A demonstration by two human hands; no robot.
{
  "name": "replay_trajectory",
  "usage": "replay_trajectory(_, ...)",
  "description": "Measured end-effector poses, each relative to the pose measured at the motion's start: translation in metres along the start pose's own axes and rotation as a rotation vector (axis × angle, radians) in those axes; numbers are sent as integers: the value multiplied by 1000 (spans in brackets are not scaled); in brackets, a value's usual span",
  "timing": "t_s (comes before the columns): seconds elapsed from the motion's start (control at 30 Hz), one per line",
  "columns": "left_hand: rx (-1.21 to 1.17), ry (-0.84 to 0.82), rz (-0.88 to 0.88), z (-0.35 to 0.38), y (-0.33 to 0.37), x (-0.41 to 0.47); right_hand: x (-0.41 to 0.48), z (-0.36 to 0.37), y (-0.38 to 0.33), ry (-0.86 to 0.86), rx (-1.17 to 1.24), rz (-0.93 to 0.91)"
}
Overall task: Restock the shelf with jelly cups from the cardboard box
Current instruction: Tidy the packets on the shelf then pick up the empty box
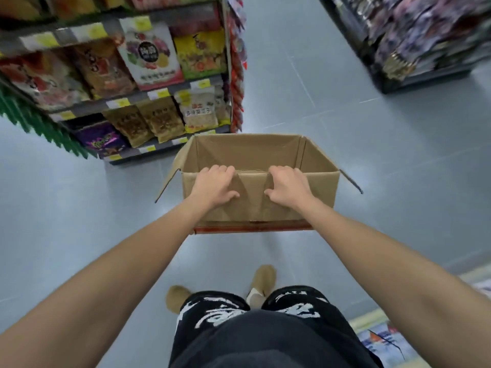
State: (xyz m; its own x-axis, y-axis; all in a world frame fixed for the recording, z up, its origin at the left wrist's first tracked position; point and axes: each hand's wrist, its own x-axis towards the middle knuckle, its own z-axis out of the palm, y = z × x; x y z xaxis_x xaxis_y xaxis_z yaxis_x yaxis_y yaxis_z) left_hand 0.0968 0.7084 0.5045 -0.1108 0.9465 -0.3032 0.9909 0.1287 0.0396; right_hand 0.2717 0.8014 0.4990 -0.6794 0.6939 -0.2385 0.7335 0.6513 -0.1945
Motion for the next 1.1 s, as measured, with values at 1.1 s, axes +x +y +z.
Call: replay_trajectory(1.1, 189, 78, 760, -149, 564, 456, -78, -150, 622, 161, 95, 805)
